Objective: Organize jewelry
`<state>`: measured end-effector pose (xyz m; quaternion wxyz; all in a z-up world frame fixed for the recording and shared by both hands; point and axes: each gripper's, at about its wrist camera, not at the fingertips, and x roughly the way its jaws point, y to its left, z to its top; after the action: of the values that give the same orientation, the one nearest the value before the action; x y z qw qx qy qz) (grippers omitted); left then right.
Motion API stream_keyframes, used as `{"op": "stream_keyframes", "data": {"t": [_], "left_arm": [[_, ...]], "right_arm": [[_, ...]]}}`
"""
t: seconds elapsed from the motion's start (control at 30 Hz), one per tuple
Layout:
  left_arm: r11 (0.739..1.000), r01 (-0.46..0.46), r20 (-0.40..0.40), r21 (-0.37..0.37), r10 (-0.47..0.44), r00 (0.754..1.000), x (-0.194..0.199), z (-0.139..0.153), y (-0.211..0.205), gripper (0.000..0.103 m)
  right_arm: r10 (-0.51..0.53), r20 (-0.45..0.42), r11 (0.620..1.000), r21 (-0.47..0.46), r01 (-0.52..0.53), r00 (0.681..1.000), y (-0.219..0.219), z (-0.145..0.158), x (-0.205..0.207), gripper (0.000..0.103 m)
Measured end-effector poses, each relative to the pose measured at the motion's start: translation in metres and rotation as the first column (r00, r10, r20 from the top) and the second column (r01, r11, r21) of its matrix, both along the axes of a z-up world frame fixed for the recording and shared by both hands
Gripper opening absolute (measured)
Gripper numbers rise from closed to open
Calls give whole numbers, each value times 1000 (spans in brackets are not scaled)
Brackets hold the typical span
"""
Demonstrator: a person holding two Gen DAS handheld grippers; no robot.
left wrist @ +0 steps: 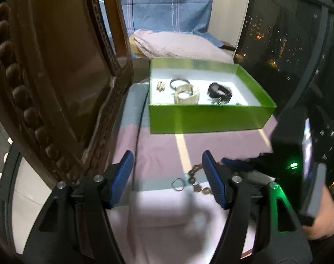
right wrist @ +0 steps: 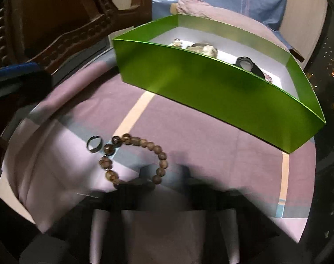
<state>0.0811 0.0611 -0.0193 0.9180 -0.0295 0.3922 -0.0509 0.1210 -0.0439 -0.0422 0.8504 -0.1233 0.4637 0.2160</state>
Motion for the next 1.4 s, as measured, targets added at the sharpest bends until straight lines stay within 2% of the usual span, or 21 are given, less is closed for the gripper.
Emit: {"op": "stream_keyframes", "data": {"t": [0.13, 0.33, 0.47, 0.63, 0.67, 0.73, 0.83, 0.9, 1.03, 1.17, 1.3, 1.4], "left_arm": [[1000, 28, -27, 14, -27, 999, 0, -6, -5, 65], [993, 87, -75, 74, -82, 994, 3, -20, -25, 65], [981, 139, -99, 135, -126, 987, 4, -33, -49, 65], [970, 139, -143, 200, -112, 983, 13, -53, -59, 52], [970, 129, -159, 207, -97, 983, 16, -58, -58, 47], [978, 97, -202, 185, -59, 978, 22, -70, -51, 40], [993, 61, -202, 101, -39, 979, 23, -68, -40, 29], [995, 55, -202, 85, -37, 979, 23, -67, -39, 21], [996, 55, -202, 74, -39, 979, 16, -63, -39, 18], [997, 58, -122, 45, -53, 991, 9, -46, -44, 18], [997, 71, 60, 1, -71, 996, -20, 13, -52, 18], [997, 71, 138, -21, -68, 988, -35, 40, -55, 19]], "right_arm": [[-21, 21, 997, 76, 19, 1000, -21, 12, -6, 8], [-72, 116, 974, 223, 44, 991, -78, 67, -30, 8], [-121, 152, 958, 276, 76, 981, -109, 85, -38, 8], [-148, 130, 954, 279, 107, 980, -125, 81, -28, 8], [-145, 126, 955, 278, 105, 981, -126, 81, -27, 8], [-134, 130, 956, 276, 94, 982, -124, 81, -29, 8], [-125, 134, 956, 281, 83, 983, -121, 83, -31, 8], [-122, 135, 956, 282, 80, 983, -120, 83, -31, 8], [-127, 141, 955, 286, 83, 982, -120, 85, -33, 8], [-135, 155, 951, 299, 84, 979, -123, 91, -36, 8], [-137, 186, 941, 331, 69, 973, -126, 107, -48, 8], [-138, 207, 938, 341, 60, 969, -128, 116, -58, 8]]}}
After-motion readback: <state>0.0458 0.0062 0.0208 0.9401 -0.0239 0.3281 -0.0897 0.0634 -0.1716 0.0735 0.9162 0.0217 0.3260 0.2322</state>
